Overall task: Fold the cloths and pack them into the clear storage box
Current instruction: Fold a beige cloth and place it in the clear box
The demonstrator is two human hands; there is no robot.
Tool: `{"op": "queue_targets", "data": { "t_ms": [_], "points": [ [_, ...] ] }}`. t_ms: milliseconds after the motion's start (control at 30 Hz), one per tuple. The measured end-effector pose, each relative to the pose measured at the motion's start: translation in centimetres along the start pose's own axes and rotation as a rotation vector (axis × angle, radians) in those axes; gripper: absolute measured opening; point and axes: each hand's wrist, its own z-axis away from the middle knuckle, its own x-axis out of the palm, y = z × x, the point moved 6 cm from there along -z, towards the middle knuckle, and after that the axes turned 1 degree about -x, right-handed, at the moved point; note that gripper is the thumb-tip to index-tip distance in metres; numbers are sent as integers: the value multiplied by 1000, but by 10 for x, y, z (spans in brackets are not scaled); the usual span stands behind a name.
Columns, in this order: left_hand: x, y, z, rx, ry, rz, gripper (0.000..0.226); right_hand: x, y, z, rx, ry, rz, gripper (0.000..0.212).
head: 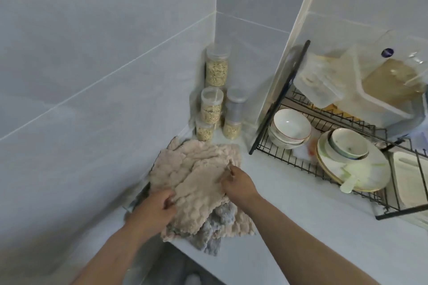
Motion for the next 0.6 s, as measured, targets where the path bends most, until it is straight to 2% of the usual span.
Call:
{"op": "queue_targets", "data": {
  "t_ms": [100, 200, 267, 300, 367, 433, 467, 567, 600],
  "points": [
    [-1, 0, -10, 55, -37, -85, 13, 6, 0, -12, 1, 59, 183, 16],
    [-8, 5, -13, 106, -55, -128, 6, 3, -5, -7, -43, 94, 311, 19],
    [-11, 12, -15, 139, -87, -166, 9, -1, -10, -2, -117, 118, 387, 25],
    [-12, 19, -16, 165, -101, -213, 4, -3, -14, 2, -176, 139, 429, 25],
    [-13, 30, -20, 209, -93, -258, 17, -7, -22, 13, -331, 233, 474, 21],
    [-17, 42, -25, 224, -49, -214, 22, -14, -28, 24, -440, 342, 428, 13],
    [-19, 49, -28, 233, -29, -203, 20, -18, -31, 29, -436, 335, 355, 12],
    [-24, 65, -34, 201, -121, -109, 9, -34, -39, 41, -252, 186, 47, 3],
    [-27, 70, -35, 200, -152, -15, 11, -42, -45, 47, -230, 170, -35, 6]
  ]
}}
